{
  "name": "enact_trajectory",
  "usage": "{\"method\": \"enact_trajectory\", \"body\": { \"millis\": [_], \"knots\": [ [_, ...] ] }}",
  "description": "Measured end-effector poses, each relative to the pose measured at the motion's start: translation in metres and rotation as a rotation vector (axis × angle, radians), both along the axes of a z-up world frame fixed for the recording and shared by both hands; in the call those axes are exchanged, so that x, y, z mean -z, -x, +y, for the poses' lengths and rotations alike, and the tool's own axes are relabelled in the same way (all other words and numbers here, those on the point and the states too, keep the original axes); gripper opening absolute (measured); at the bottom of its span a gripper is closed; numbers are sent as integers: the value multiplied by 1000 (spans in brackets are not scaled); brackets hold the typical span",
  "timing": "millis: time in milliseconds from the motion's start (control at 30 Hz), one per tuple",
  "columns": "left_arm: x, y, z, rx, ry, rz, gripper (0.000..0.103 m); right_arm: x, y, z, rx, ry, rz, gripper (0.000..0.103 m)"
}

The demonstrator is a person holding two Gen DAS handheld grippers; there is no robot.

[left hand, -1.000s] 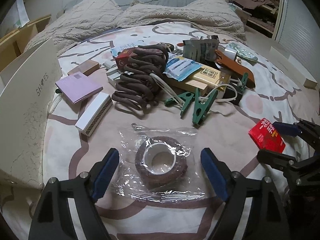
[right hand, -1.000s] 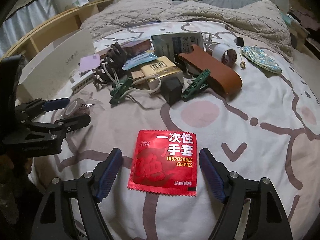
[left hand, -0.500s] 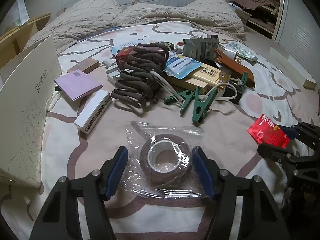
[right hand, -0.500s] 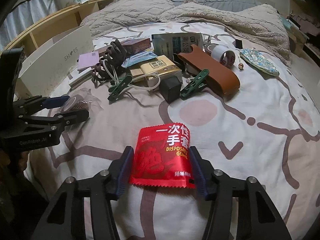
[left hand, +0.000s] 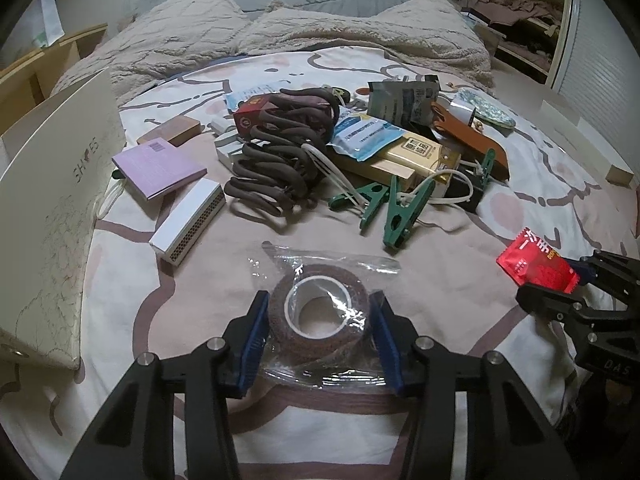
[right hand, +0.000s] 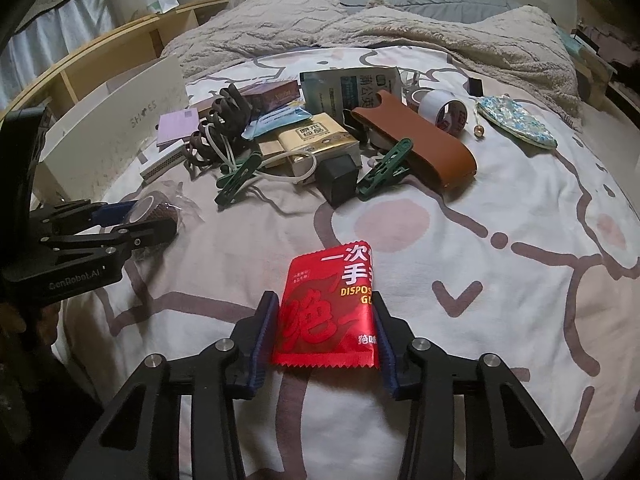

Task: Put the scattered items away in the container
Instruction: 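Lift the brown tape roll with the left tool while the right tool holds the red packet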

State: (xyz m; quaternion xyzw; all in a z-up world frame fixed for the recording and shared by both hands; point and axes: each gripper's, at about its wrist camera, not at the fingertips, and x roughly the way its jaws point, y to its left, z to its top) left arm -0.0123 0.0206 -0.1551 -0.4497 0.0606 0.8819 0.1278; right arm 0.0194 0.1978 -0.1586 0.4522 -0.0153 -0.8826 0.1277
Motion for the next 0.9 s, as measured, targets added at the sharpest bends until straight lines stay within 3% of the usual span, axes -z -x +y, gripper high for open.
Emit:
{"method": "enact_trajectory", "body": {
  "millis": [900],
  "knots": [
    [-26,-15,-16,-36,-29,84,49,-22,-5,-1,21,3,102,41]
  ]
}}
